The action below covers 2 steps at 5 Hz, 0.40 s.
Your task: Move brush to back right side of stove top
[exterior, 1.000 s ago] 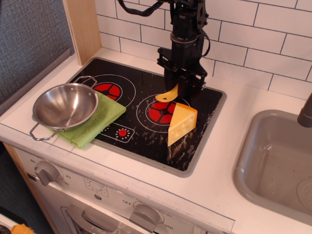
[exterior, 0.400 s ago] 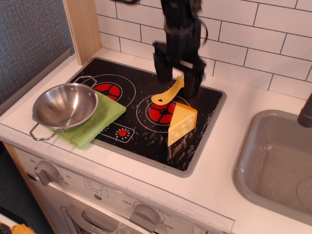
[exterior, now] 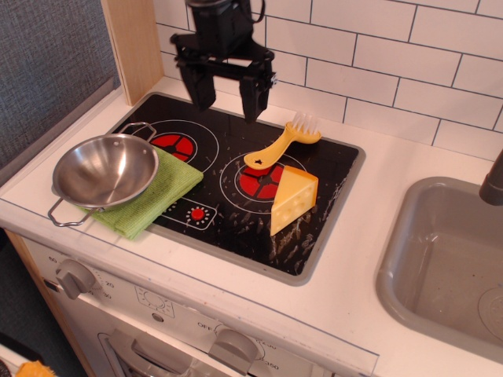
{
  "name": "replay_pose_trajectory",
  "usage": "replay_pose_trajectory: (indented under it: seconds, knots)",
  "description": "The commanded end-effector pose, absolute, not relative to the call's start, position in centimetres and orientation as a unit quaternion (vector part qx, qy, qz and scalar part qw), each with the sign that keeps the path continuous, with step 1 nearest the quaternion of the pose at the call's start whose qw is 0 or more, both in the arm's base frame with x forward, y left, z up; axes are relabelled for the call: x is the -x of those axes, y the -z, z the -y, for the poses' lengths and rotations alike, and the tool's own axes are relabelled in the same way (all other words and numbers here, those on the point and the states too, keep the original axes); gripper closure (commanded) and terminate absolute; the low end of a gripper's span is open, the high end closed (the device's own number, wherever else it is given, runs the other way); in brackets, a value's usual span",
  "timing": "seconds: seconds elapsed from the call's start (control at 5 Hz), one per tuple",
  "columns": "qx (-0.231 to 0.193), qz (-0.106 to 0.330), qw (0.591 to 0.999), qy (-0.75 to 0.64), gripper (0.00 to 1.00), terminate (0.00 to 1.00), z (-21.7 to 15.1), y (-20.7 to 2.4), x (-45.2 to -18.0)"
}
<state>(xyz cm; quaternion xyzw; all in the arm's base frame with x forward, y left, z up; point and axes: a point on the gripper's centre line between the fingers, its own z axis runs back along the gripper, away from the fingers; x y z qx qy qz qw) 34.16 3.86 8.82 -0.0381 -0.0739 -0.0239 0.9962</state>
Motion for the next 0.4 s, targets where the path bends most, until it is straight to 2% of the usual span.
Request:
replay_pose_trajectory:
  seconds: [0.0,0.2]
  knots:
    - [0.018,0.11,0.994,0.02,0.0,0.0,-4.79,-10.42,-32.54]
    - [0.018,0.11,0.994,0.02,0.0,1.0,-4.79,-10.42,-32.54]
